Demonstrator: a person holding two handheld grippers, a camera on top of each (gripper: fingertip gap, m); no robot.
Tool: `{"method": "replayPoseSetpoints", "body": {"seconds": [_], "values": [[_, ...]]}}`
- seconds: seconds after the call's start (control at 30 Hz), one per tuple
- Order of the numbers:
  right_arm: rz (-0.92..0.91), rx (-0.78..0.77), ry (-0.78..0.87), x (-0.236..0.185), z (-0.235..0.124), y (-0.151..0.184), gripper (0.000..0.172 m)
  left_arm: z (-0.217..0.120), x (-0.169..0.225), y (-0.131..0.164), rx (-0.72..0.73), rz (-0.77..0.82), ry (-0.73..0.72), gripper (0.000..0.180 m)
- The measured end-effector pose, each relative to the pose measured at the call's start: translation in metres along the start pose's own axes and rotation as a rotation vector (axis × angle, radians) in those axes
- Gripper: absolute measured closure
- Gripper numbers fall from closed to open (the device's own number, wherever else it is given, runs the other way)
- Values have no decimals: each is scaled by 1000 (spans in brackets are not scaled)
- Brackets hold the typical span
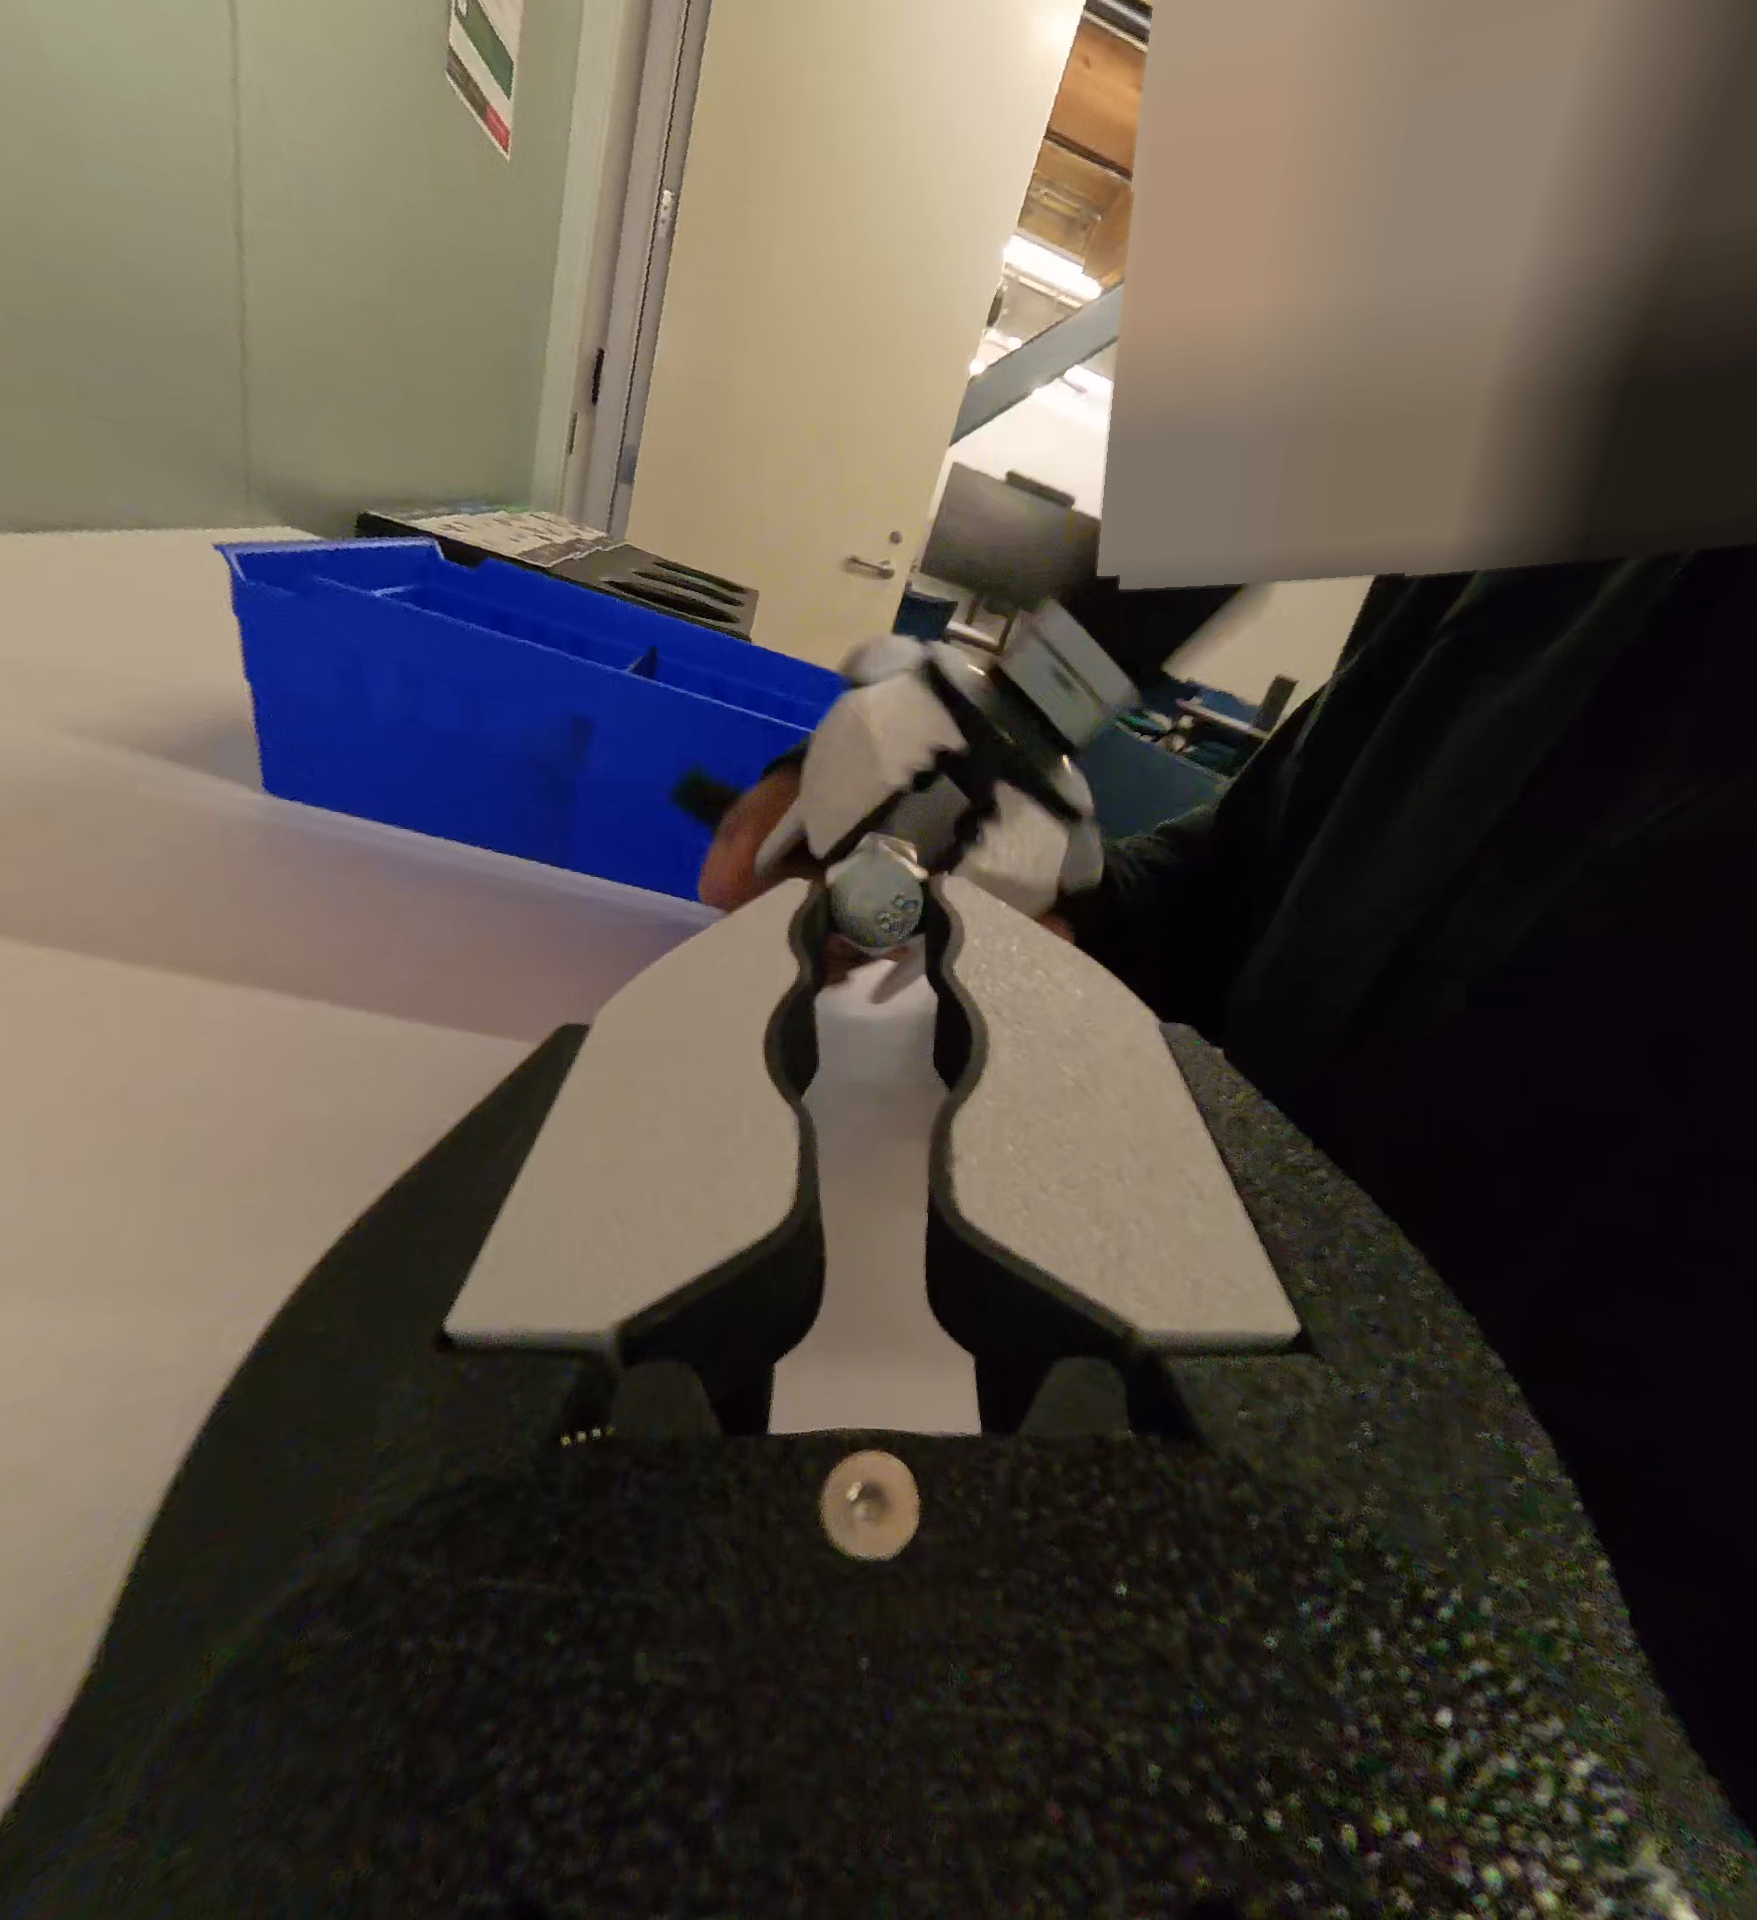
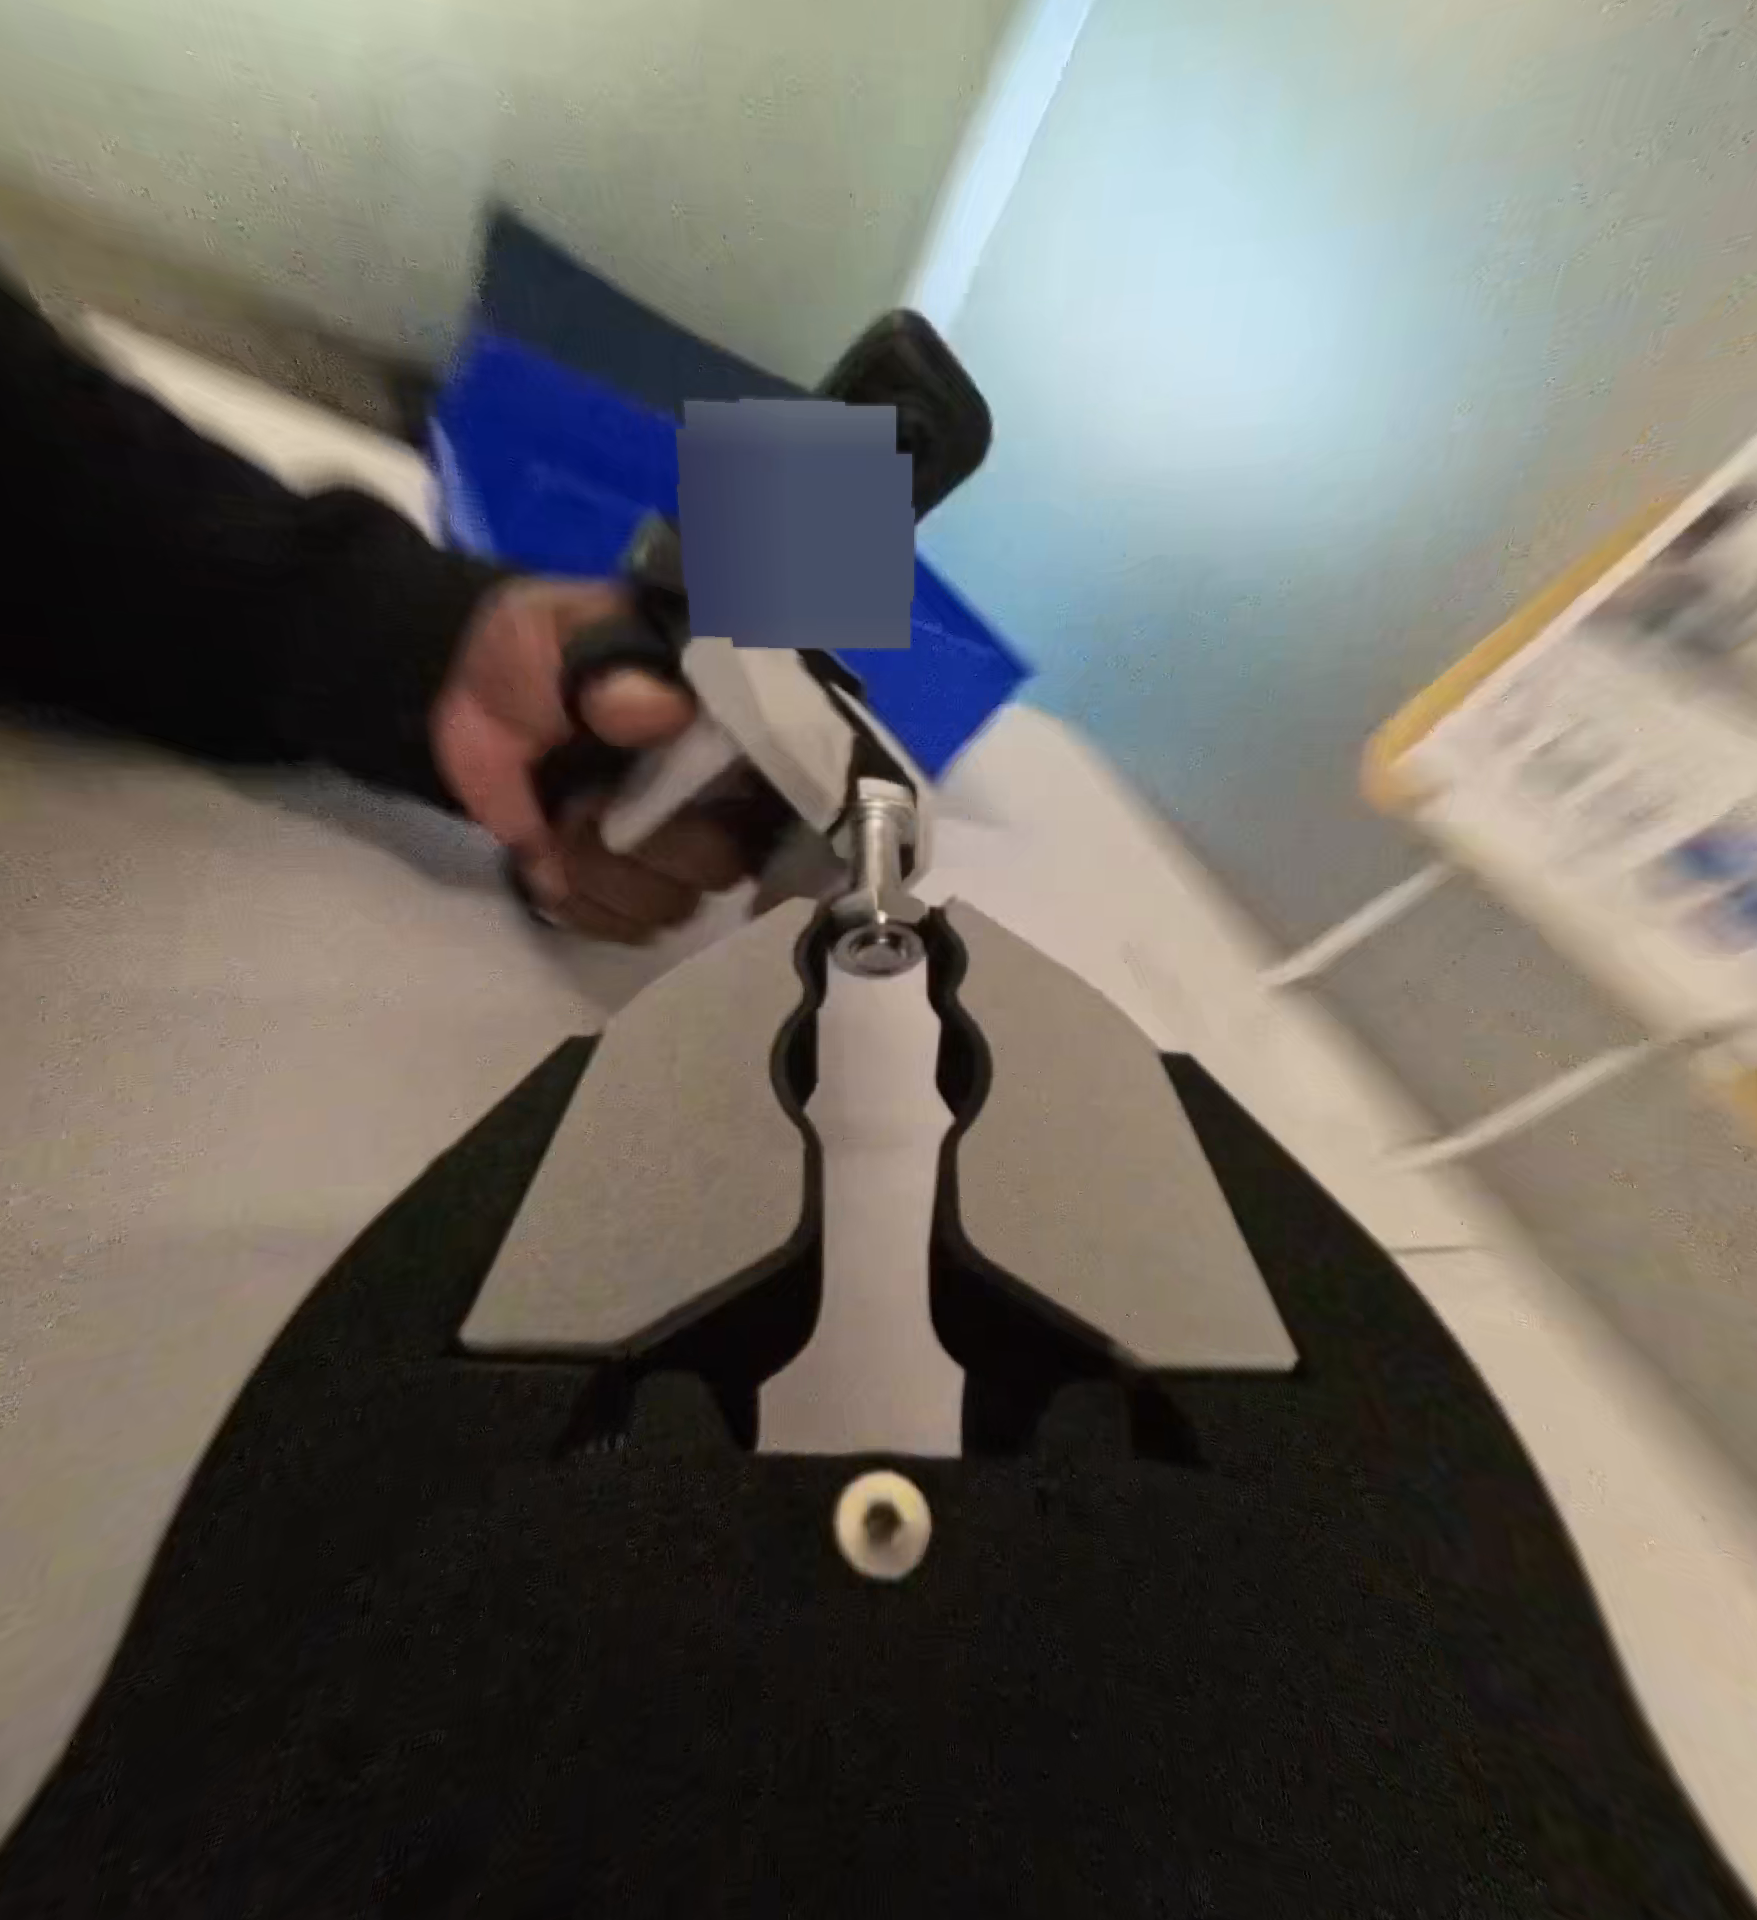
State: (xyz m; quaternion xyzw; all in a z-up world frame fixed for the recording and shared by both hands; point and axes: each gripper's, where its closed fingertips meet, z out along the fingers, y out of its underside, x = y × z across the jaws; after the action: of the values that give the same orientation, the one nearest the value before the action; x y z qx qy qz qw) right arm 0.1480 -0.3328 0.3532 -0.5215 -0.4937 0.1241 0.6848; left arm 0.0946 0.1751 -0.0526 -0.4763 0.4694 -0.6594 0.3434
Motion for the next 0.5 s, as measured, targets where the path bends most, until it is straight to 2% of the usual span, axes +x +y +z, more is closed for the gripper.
{"method": "replayPoseSetpoints", "body": {"seconds": [0.03, 0.07, 0.1, 0.17, 0.2, 0.3, 0.37, 0.43, 0.5], "values": [[-218, -14, 79, -1, -1, -1, 154, 0, 0, 0, 8, -20, 8, 164], [-294, -20, 104, -3, 0, -1, 153, 0, 0, 0, 20, -24, 11, 164], [-212, -19, 75, -6, 2, 0, 141, -1, -1, -1, 28, -19, 8, 164], [126, -14, 15, 0, 5, 0, 111, -3, -1, -5, 46, -1, 3, 164], [293, 5, -22, 3, 5, 0, 108, -5, 0, -7, 56, 11, 3, 164], [728, 87, -155, 6, 3, -5, 116, -6, 3, -10, 57, 56, -3, 164], [869, 84, -233, 1, 5, -3, 128, -4, 4, -7, 34, 84, -6, 164], [839, 45, -279, -9, 5, 0, 152, -2, 4, -3, 11, 94, -13, 164], [604, 17, -195, -7, 6, 2, 152, -1, 2, -2, 5, 56, -4, 164]]}}
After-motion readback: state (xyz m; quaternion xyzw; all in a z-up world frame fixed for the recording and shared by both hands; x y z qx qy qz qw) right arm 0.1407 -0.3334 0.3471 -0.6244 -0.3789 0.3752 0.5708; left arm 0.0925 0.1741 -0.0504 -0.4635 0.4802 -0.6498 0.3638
